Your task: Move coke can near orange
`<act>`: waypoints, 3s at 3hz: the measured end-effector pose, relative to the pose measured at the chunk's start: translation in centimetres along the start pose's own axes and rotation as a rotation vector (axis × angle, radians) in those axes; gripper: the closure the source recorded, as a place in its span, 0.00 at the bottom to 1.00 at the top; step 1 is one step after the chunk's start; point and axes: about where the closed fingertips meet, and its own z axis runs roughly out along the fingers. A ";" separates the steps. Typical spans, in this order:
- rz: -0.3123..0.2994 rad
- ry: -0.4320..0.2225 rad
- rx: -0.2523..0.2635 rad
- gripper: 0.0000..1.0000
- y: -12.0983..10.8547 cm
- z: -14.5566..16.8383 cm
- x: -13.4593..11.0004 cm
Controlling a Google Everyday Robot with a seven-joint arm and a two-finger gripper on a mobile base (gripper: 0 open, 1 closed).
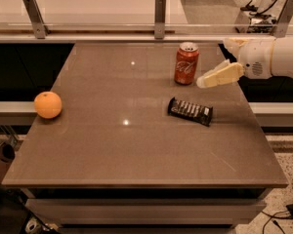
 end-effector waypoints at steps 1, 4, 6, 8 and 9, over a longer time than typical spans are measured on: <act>0.007 -0.046 -0.019 0.00 -0.4 2.6 -0.5; 0.078 -0.154 -0.029 0.00 -2.7 9.1 -0.1; 0.107 -0.186 -0.034 0.17 -3.1 10.5 0.5; 0.107 -0.187 -0.043 0.64 -2.8 11.0 0.3; 0.106 -0.188 -0.048 0.88 -2.7 11.3 0.2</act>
Offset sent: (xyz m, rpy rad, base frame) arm 0.0596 0.0530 -0.0131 0.1383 -0.0413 0.0491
